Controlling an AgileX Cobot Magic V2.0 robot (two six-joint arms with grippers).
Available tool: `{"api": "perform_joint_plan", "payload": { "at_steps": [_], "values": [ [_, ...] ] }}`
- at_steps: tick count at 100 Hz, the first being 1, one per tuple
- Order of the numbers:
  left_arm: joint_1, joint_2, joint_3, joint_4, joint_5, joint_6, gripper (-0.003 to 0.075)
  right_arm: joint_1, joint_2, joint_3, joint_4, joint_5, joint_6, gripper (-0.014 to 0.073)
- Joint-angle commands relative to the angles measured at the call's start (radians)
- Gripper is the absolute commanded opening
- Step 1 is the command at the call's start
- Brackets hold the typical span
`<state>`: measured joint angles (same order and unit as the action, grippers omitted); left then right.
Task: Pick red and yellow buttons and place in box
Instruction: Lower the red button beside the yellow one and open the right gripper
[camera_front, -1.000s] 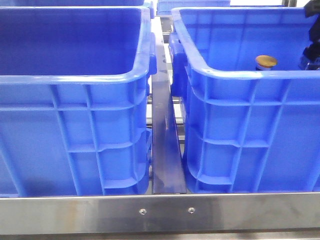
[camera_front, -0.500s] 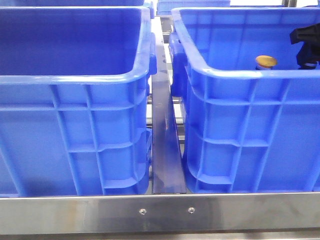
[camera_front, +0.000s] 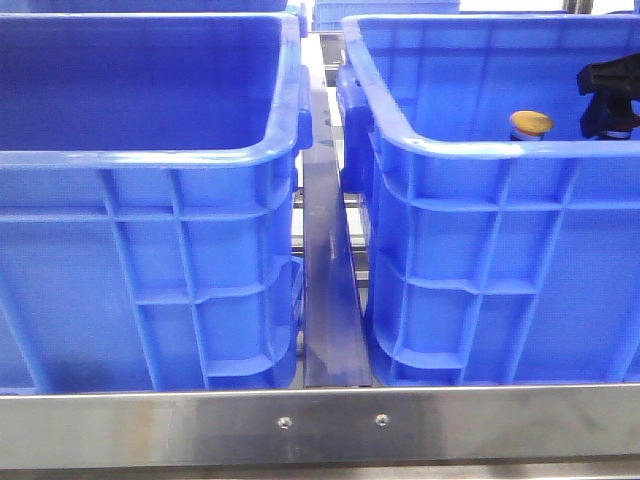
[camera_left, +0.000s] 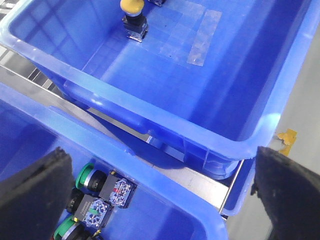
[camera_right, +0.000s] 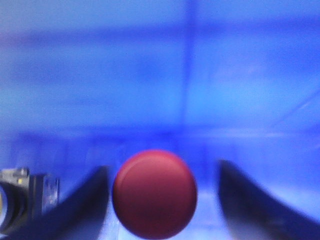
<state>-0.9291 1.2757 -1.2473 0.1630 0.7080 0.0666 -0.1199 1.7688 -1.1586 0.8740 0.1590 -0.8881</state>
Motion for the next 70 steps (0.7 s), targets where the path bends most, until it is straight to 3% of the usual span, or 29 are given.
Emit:
{"api": "perform_joint_plan", "payload": {
  "at_steps": [1, 33, 42, 52, 64, 70],
  "values": [
    [-0.008, -0.029, -0.028, 0.006, -0.062, 0.001, 0.0672, -0.006, -0.061, -0.027, 0.007, -0.014, -0.011, 0.0552],
    [-0.008, -0.038, -0.028, 0.017, -0.067, 0.001, 0.0672, -0.007, -0.167, -0.012, 0.007, 0.087, -0.011, 0.0546],
    [-0.008, -0.052, -0.028, 0.017, -0.079, 0.001, 0.0672, -0.007, -0.215, 0.019, 0.007, 0.095, -0.011, 0.0506],
    [-0.008, -0.078, -0.028, 0.017, -0.100, 0.001, 0.0672, -0.011, -0.290, 0.074, 0.007, 0.094, -0.011, 0.0382],
    [-0.008, -0.103, -0.019, 0.000, -0.128, 0.001, 0.0665, -0.011, -0.404, 0.142, 0.007, 0.092, -0.011, 0.0137],
    [-0.008, -0.114, 0.000, -0.010, -0.150, 0.001, 0.0620, -0.011, -0.468, 0.178, 0.007, 0.092, -0.010, 0.0012]
  ]
}}
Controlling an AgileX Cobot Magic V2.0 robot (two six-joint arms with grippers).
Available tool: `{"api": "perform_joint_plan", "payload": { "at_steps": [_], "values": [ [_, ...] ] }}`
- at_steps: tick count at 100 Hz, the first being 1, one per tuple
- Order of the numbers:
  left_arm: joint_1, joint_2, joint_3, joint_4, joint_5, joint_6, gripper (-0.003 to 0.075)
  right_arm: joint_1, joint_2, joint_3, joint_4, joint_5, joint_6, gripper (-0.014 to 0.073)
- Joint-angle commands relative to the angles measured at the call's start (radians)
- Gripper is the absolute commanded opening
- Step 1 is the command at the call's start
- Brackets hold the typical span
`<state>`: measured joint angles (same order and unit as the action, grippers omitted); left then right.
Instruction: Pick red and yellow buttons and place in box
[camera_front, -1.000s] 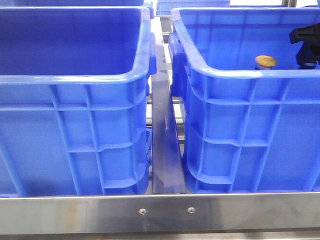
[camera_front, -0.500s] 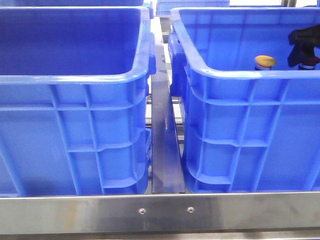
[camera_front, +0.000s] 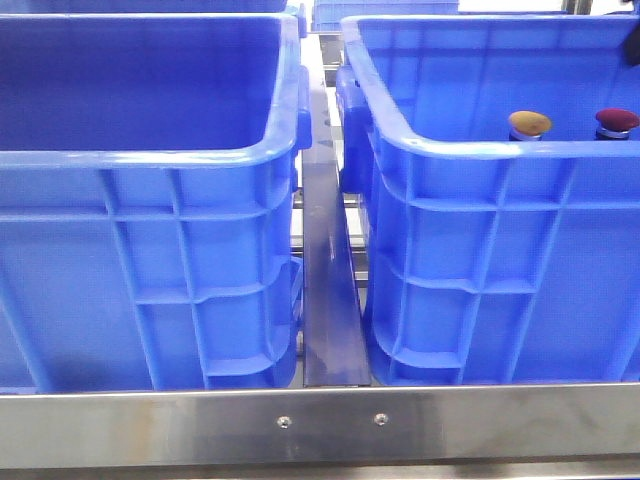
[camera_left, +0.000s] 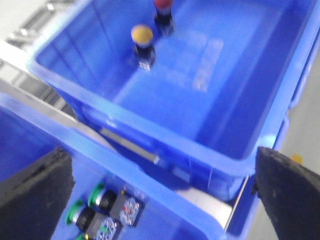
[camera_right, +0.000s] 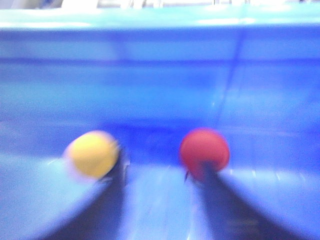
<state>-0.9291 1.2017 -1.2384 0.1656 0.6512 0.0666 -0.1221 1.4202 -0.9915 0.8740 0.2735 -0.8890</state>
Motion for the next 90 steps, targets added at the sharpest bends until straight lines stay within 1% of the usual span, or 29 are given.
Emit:
{"api": "perform_joint_plan", "payload": {
  "at_steps": [1, 3, 4, 6, 11, 13, 18, 20, 25, 27, 32, 34, 54, 73, 90],
  "values": [
    [-0.008, -0.042, -0.006, -0.015, -0.099, 0.001, 0.0613, -0.008, -0.126, 0.019, 0.007, -0.022, -0.009, 0.0000],
    [-0.008, -0.048, 0.003, -0.020, -0.106, 0.001, 0.0587, -0.008, -0.141, 0.028, 0.007, -0.022, -0.009, -0.0025],
    [-0.008, -0.050, 0.010, -0.024, -0.113, 0.001, 0.0566, -0.008, -0.163, 0.036, 0.007, -0.021, -0.009, -0.0062],
    [-0.008, -0.052, 0.021, -0.031, -0.124, 0.001, 0.0545, -0.008, -0.178, 0.048, 0.009, -0.021, -0.009, -0.0076],
    [-0.008, -0.063, 0.045, -0.042, -0.147, 0.001, 0.0442, -0.008, -0.229, 0.071, 0.010, -0.015, -0.009, -0.0063],
    [-0.008, -0.069, 0.055, -0.042, -0.156, 0.001, 0.0413, -0.008, -0.251, 0.085, 0.010, -0.014, -0.009, -0.0064],
    [-0.008, -0.079, 0.079, -0.042, -0.175, 0.001, 0.0294, -0.008, -0.311, 0.109, 0.010, -0.005, -0.009, -0.0068],
    [-0.008, -0.085, 0.089, -0.043, -0.184, 0.001, 0.0264, -0.008, -0.327, 0.119, 0.010, 0.000, -0.009, -0.0067],
    [-0.008, -0.097, 0.111, -0.046, -0.208, 0.001, 0.0141, -0.008, -0.389, 0.143, 0.010, 0.015, -0.009, -0.0067],
    [-0.008, -0.102, 0.120, -0.051, -0.218, 0.001, 0.0112, -0.008, -0.404, 0.153, 0.010, 0.020, -0.009, -0.0067],
    [-0.008, -0.110, 0.140, -0.057, -0.242, 0.001, 0.0000, -0.008, -0.467, 0.179, 0.014, 0.027, -0.009, -0.0067],
    [-0.008, -0.117, 0.148, -0.058, -0.251, 0.001, -0.0022, -0.008, -0.483, 0.191, 0.015, 0.027, -0.009, -0.0067],
    [-0.008, -0.176, 0.250, -0.070, -0.358, 0.001, -0.0019, -0.008, -0.707, 0.312, 0.017, -0.001, -0.009, -0.0067],
    [-0.008, -0.260, 0.393, -0.088, -0.485, 0.001, -0.0019, -0.008, -0.904, 0.432, 0.017, 0.000, -0.008, -0.0067],
    [-0.008, -0.344, 0.526, -0.122, -0.555, 0.001, -0.0019, -0.008, -1.047, 0.533, 0.018, 0.002, -0.008, -0.0067]
  ]
}}
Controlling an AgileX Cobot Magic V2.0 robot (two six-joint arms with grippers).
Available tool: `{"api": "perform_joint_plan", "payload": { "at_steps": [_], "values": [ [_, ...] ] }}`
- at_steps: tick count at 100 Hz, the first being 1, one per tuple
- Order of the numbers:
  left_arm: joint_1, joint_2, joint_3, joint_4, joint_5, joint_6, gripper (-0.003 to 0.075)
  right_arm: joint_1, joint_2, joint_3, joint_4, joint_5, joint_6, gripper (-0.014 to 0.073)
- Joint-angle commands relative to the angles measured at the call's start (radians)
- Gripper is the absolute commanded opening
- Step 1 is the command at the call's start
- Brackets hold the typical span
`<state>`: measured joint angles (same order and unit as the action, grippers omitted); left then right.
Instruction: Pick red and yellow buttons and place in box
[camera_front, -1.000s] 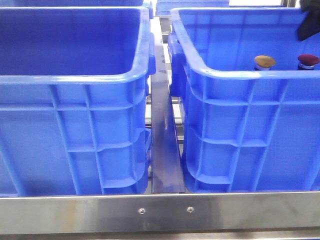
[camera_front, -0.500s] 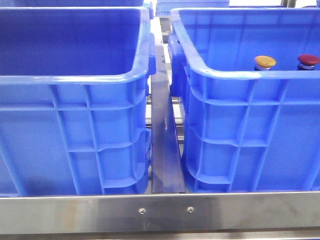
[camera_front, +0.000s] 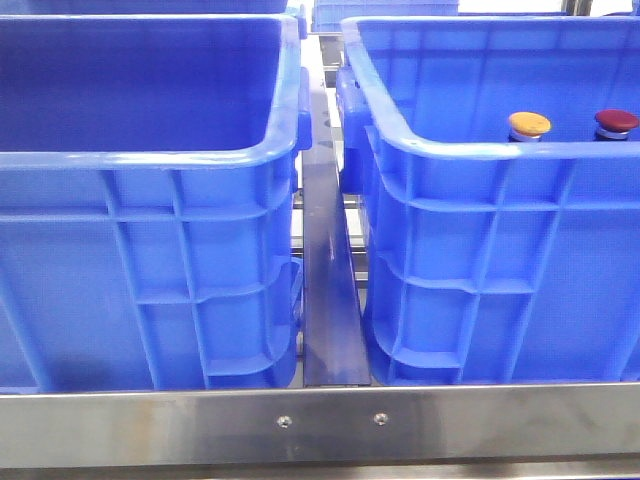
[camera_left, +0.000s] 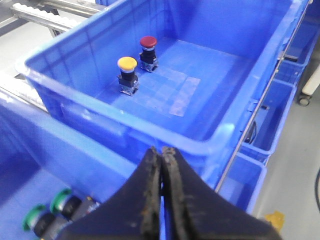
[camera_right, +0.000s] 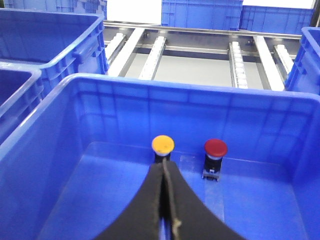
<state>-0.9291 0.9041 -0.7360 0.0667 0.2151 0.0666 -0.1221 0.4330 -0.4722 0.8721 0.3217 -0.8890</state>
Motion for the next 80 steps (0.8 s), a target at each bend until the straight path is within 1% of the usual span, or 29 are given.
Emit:
{"api": "perform_joint_plan", "payload": {
  "at_steps": [1, 15, 30, 80],
  "values": [
    [-0.008, -0.049, 0.029, -0.025, -0.121, 0.001, -0.0019, -0.008, -0.070, 0.017, 0.020, -0.046, -0.008, -0.0067],
    [-0.008, -0.121, 0.127, -0.039, -0.177, 0.001, -0.0019, -0.008, -0.149, 0.060, 0.020, -0.048, -0.008, -0.0067],
    [-0.008, -0.170, 0.197, -0.051, -0.235, 0.001, -0.0019, -0.008, -0.161, 0.065, 0.020, -0.038, -0.008, -0.0067],
    [-0.008, -0.177, 0.205, -0.052, -0.241, 0.001, -0.0019, -0.008, -0.161, 0.065, 0.020, -0.033, -0.008, -0.0067]
  ]
}}
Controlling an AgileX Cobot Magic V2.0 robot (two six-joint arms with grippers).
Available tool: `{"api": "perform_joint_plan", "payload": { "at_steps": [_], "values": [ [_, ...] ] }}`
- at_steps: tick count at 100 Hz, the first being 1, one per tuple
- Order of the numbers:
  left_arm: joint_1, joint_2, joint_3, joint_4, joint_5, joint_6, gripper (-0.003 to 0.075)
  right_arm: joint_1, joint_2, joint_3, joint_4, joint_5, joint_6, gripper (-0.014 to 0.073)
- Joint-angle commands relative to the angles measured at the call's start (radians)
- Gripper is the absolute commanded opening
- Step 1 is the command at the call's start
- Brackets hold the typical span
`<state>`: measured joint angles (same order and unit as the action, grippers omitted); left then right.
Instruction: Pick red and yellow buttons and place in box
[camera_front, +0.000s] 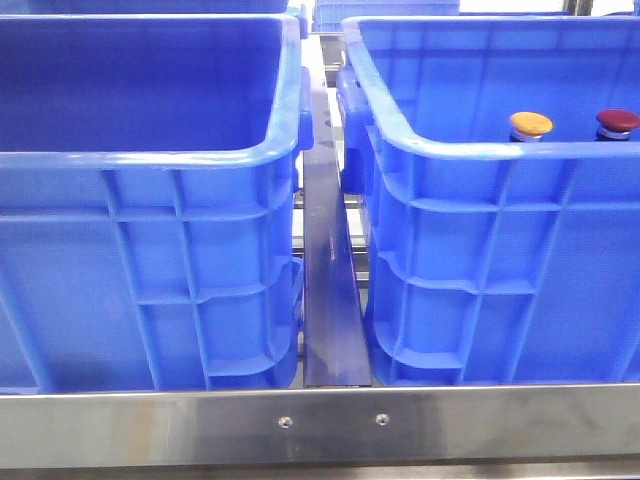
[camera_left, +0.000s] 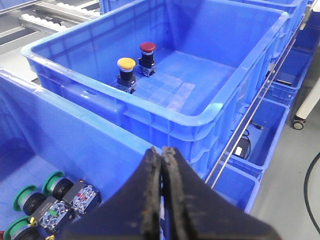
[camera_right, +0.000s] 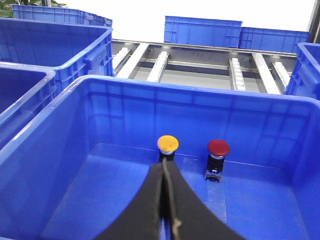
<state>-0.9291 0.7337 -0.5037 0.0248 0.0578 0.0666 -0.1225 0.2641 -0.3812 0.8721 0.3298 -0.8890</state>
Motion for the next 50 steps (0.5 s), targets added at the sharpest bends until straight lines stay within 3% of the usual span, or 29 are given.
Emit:
{"api": "perform_joint_plan", "payload": {
  "at_steps": [1, 23, 50],
  "values": [
    [-0.008, -0.006, -0.028, -0.010, -0.084, 0.001, -0.0019, -0.008, 0.008, -0.026, 0.020, -0.041, -0.008, -0.0067],
    [0.016, -0.006, -0.028, -0.032, -0.084, 0.001, -0.0019, -0.008, 0.008, -0.026, 0.020, -0.040, -0.008, -0.0067],
    [0.206, -0.006, -0.028, -0.032, -0.115, 0.001, -0.0019, -0.008, 0.008, -0.026, 0.020, -0.040, -0.008, -0.0067]
  ]
}}
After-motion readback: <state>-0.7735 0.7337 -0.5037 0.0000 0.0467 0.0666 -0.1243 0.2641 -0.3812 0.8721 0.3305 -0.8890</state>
